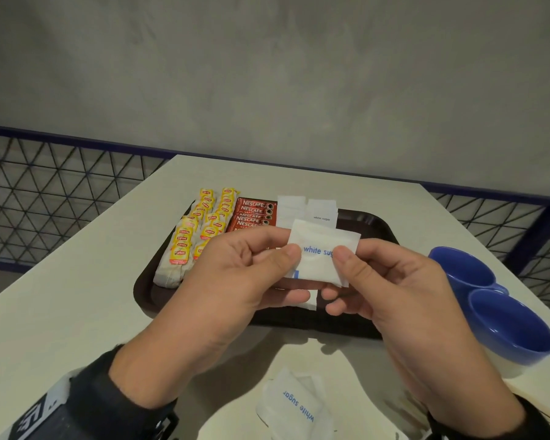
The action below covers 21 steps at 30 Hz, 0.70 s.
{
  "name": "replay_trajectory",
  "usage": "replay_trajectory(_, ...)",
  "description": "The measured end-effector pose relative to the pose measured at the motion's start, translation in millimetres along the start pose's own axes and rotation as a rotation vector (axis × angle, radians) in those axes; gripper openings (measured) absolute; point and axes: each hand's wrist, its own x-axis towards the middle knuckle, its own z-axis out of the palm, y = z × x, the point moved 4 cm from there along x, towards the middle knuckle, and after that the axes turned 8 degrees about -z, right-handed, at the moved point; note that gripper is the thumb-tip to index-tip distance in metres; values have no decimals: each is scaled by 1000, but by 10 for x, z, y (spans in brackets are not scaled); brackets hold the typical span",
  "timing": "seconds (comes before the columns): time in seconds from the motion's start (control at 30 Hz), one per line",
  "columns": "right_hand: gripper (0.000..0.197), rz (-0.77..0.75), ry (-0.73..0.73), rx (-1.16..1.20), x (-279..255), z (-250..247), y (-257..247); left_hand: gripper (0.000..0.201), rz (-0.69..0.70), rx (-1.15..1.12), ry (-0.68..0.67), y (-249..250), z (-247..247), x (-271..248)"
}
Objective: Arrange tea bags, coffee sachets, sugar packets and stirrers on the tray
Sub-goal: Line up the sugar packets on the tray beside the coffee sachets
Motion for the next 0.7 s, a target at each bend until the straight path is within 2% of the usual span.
replay_trajectory(0.33,16,-76,44,-36,-30,-3,-42,28,57,115,103,19,-66,29)
replay_trajectory(0.7,20,-86,1,-153,-60,18,-69,16,53,117,157,30,-96,19)
